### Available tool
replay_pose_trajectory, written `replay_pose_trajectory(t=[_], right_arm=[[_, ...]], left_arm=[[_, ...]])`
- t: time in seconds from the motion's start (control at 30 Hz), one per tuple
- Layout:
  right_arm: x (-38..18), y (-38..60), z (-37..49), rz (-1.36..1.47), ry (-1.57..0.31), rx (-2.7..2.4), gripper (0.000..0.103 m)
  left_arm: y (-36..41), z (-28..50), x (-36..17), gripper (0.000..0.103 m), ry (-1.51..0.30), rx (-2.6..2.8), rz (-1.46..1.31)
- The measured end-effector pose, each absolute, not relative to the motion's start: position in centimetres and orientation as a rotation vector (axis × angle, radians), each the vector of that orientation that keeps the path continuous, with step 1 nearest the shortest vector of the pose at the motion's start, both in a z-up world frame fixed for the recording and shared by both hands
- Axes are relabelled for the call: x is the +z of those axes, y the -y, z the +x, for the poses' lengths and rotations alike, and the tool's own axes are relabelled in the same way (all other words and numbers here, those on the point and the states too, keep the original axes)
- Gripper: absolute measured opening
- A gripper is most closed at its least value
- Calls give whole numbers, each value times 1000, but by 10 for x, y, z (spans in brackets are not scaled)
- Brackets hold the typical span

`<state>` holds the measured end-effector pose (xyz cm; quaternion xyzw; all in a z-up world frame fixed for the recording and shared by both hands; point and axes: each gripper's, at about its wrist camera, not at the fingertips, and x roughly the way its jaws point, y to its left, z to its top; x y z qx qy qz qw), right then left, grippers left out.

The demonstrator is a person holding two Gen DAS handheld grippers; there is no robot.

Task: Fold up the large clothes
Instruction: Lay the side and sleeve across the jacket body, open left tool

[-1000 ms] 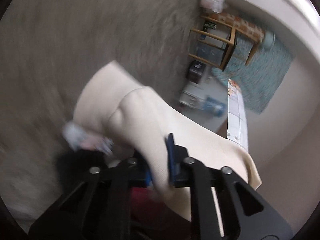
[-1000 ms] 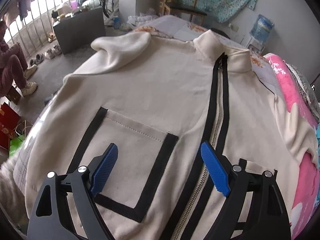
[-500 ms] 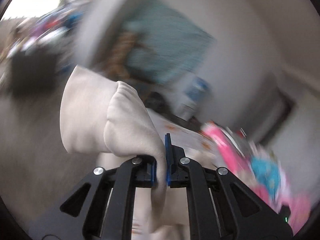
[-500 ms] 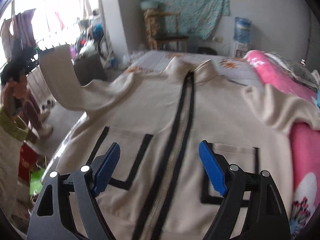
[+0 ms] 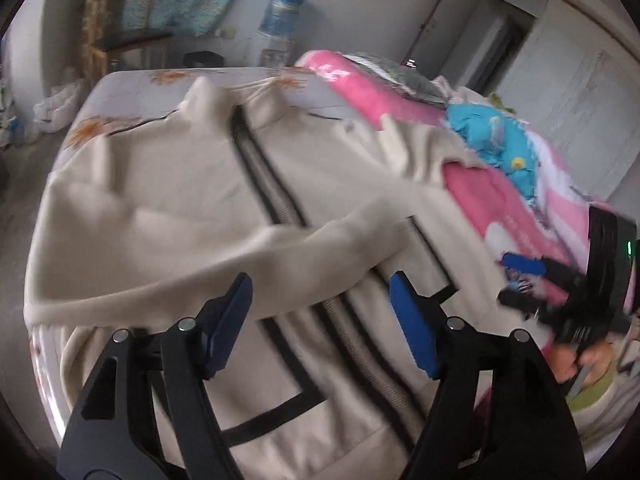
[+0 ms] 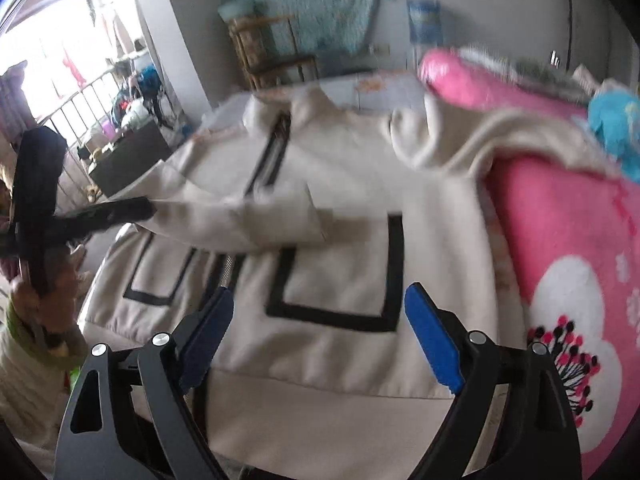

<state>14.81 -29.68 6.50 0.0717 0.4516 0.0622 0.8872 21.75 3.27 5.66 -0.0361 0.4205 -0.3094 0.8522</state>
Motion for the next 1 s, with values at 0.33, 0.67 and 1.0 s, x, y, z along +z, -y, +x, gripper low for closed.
replay_pose_trajectory(t=[0.33, 0.67, 1.0], right_arm=[[58, 302, 213, 395, -1087, 366, 86], [46, 241, 326, 350, -1161, 468, 44], [19, 209, 243, 168, -1293, 530, 37]], left_arm=[[-101, 187, 3, 69, -909, -267, -87], [-108, 179, -30, 43, -900, -215, -159], [-108, 176, -31, 43, -873, -234, -183]])
